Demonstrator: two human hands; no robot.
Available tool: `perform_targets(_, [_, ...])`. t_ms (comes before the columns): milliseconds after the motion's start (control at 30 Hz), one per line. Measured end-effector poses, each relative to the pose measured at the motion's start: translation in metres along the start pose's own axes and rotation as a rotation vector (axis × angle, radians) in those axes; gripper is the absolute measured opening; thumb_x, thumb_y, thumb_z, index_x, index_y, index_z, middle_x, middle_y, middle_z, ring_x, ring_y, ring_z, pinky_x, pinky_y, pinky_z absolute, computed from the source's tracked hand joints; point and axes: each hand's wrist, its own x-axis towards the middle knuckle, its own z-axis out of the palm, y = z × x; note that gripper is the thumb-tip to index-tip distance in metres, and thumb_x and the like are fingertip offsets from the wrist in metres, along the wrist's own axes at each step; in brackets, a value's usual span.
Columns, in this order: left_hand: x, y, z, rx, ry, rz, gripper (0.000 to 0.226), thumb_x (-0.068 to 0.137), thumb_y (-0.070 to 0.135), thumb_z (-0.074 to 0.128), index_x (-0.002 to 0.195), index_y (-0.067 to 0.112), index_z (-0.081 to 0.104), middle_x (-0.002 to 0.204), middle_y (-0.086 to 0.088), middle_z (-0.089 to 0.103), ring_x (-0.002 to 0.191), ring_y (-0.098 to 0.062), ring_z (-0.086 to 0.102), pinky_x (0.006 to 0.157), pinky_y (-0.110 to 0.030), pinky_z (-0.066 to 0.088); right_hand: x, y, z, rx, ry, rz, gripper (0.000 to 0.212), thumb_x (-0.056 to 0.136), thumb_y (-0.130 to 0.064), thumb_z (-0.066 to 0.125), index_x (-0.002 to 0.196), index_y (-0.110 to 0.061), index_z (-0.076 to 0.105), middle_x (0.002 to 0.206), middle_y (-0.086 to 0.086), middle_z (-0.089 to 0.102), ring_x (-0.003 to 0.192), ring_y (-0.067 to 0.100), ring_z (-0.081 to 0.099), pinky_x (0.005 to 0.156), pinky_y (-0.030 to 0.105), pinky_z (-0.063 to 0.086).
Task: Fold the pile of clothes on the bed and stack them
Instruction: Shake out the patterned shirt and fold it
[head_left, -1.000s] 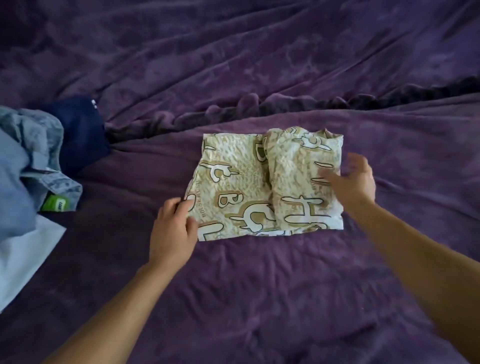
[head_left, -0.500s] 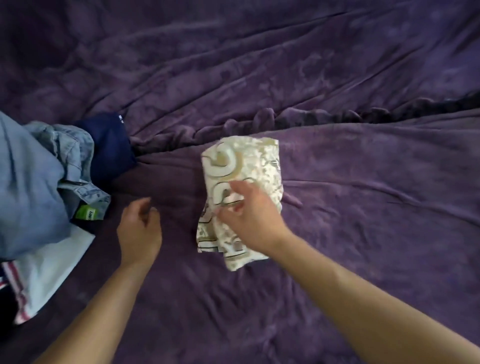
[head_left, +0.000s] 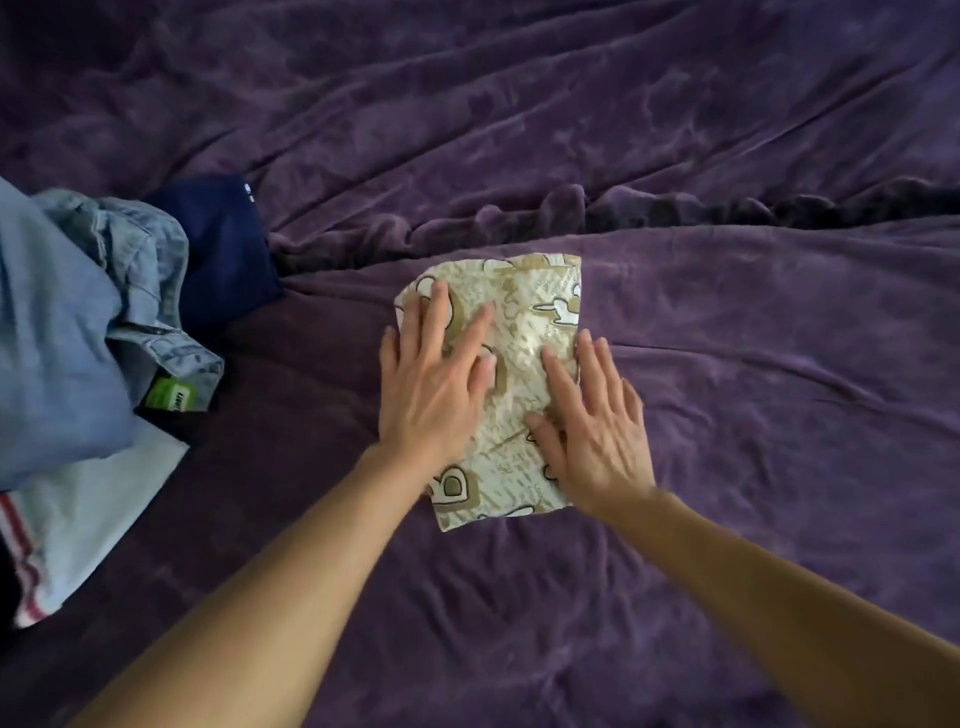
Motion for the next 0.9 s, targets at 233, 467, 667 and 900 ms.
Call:
perform_targets(233, [0.05, -0.045, 0.05, 0.24, -0.264, -0.039, 0.057, 0.098, 0.051, 0.017, 0.151, 0.033, 0.005, 0.16, -0.014, 0.001, 0.146, -0.038, 0.001, 0.117, -0.053, 0.011, 0.007, -0.01, 0.068, 0.054, -0.204, 0.231, 0.065, 0.094, -0.066, 0.009, 0.149, -0.041, -0.014, 0.161, 0.01, -0.013, 0.148, 0.03, -0.008, 0.117, 0.057, 0.01])
perform_targets(467, [0.094, 0.014, 0.012, 0.11, -0.035, 0.252, 0.075, 0.088, 0.07, 0.026, 0.151, 0.03, 0.014, 0.157, -0.013, 0.022, 0.145, -0.03, 0.018, 0.115, -0.052, 0.015, -0.027, -0.018, 0.04, 0.661, -0.04, 0.61, 0.089, 0.075, -0.07, 0.06, 0.145, -0.048, 0.008, 0.143, -0.013, 0.044, 0.119, 0.012, 0.053, 0.093, 0.036, 0.046])
perform_targets(667, [0.106, 0.04, 0.021, -0.001, -0.352, -0.045, 0.083, 0.076, 0.065, 0.061, 0.143, 0.024, 0.036, 0.144, -0.006, 0.047, 0.131, -0.03, 0.044, 0.102, -0.043, 0.037, -0.046, 0.002, 0.026, 0.987, -0.141, 0.722, 0.053, 0.075, -0.035, 0.08, 0.119, -0.034, 0.051, 0.093, -0.017, 0.068, 0.086, 0.0, 0.065, 0.082, 0.036, 0.057])
perform_targets(900, [0.031, 0.122, 0.005, -0.11, -0.203, -0.017, 0.034, 0.088, 0.053, 0.056, 0.084, 0.021, 0.044, 0.086, -0.008, 0.065, 0.085, -0.035, 0.059, 0.064, -0.035, 0.037, -0.13, 0.092, -0.055, 0.834, -0.072, 0.657, 0.041, 0.077, -0.032, 0.074, 0.115, -0.033, 0.058, 0.091, -0.014, 0.07, 0.081, 0.008, 0.068, 0.075, 0.04, 0.057])
